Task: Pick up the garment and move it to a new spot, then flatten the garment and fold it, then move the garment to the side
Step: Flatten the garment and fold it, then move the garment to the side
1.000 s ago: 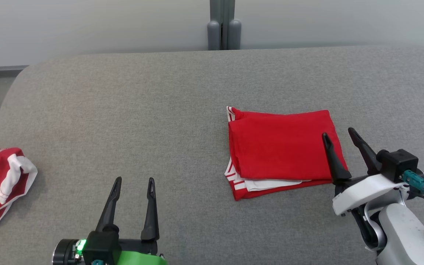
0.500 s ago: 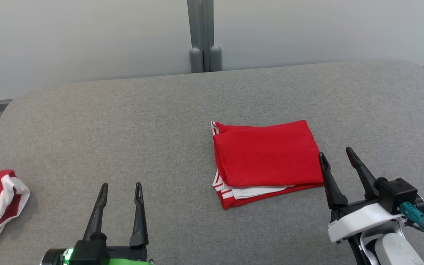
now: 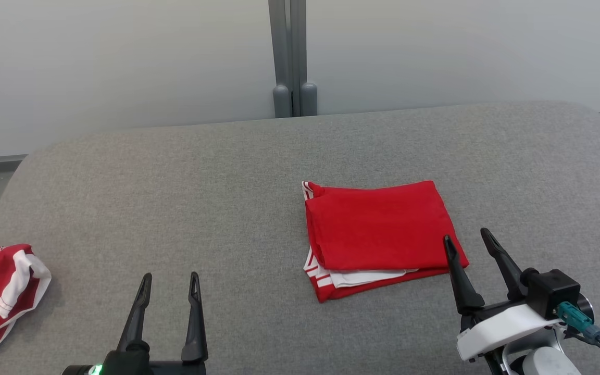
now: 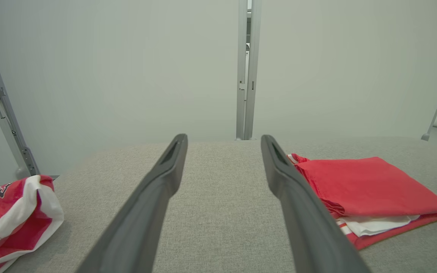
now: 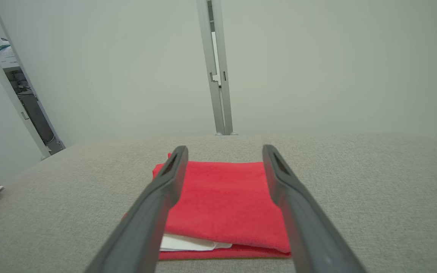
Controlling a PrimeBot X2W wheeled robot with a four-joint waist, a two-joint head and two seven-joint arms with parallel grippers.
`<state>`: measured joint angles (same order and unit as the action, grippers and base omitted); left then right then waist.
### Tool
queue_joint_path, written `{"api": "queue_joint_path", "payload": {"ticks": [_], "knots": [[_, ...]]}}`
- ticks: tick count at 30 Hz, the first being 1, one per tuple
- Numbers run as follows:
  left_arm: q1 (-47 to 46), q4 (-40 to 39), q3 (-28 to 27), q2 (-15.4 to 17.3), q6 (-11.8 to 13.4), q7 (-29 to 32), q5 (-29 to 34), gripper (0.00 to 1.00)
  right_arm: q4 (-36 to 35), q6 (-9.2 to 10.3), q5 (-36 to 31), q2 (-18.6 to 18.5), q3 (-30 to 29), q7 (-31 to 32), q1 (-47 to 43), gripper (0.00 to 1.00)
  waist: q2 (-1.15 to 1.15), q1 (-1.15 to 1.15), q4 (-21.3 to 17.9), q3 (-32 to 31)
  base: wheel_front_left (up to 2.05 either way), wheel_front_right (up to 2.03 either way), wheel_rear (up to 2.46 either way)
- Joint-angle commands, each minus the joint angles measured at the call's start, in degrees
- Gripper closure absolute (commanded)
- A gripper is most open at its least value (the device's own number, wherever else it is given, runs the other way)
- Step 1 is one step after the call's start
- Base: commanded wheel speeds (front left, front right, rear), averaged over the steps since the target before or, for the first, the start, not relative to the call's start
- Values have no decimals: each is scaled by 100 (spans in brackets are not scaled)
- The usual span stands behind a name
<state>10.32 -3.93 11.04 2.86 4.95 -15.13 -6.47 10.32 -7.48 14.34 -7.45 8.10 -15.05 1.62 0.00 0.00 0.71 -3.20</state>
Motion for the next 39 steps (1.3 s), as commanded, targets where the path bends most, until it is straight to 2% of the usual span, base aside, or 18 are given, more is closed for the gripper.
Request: {"api": "queue_joint_path", "payload": {"ticks": [1, 39], "knots": [[83, 6, -33, 8, -39, 0, 15, 0, 16, -2, 20, -10, -6, -15, -49, 0, 0, 0, 13, -4, 0, 0, 0], [144, 116, -6, 8, -111, 0, 161, 0, 172, -2, 74, -4, 133, -16, -81, 0, 0, 0, 65, -90, 0, 0, 0]]}}
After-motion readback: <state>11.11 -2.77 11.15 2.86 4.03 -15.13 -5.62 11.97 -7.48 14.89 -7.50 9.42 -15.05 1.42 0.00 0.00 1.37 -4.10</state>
